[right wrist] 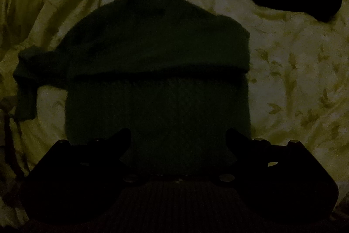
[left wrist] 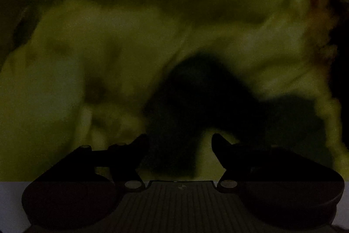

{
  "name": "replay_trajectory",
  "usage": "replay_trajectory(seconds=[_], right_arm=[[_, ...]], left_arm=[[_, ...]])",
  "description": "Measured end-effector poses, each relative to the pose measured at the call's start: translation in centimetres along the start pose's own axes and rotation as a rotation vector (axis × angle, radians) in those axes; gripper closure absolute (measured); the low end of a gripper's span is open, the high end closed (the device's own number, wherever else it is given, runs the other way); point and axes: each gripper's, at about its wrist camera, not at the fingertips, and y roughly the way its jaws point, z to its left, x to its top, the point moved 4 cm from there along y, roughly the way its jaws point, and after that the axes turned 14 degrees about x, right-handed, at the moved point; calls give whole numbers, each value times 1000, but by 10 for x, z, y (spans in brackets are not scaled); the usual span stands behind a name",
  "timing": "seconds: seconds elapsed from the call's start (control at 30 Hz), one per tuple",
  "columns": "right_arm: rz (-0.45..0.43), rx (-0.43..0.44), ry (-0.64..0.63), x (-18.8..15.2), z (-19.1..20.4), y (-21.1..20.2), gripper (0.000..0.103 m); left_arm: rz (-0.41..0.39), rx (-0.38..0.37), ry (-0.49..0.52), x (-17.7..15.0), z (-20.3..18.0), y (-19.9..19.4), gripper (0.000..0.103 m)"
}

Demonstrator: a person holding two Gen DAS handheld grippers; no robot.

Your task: Fold small clothes

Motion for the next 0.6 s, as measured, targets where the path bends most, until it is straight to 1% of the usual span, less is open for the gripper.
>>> replay_trajectory(seconds=[0.03,0.07,0.1,0.13,0.17,0.2,0.23,0.27,0.33,0.4,0.43,0.47,0.53,0.57,0.6], right_arm=[[3,-1,5,-1,-1,0,8],[5,-4,10,-2,-2,0,8],[6,-9,11,-3,-3,0,8],[7,-13,10,-4,-3,1,8],[10,-14,7,-4,-4,2,8],[13,-16,5,-4,-3,2,8],[13,-15,3,-4,-2,2,8],[11,-13,1,-3,-2,2,8],[7,-7,-1,-2,-1,2,8],[5,-2,-5,0,1,3,8],[5,-1,-6,0,1,3,8],[6,2,-6,1,1,3,8],[6,8,-3,2,0,4,8],[6,12,-1,2,0,4,8],[7,15,1,2,-1,4,8]], left_arm=[[29,39,7,-3,-1,12,0],[52,59,10,-7,-1,23,0],[54,54,11,-9,-3,28,0],[42,34,9,-10,-4,28,0],[25,12,-7,-10,-3,24,24],[2,-24,-33,-8,0,15,23],[-52,-71,-65,-5,6,0,24],[-112,-91,-84,-2,11,-16,25],[-213,-98,-133,11,27,-51,25],[-269,-127,-222,25,44,-79,25],[-306,-132,-276,34,57,-95,25],[-340,-137,-306,42,68,-105,25],[-424,-114,-389,53,89,-130,25],[-443,-107,-403,56,98,-137,25],[-450,-103,-415,58,103,-141,28]])
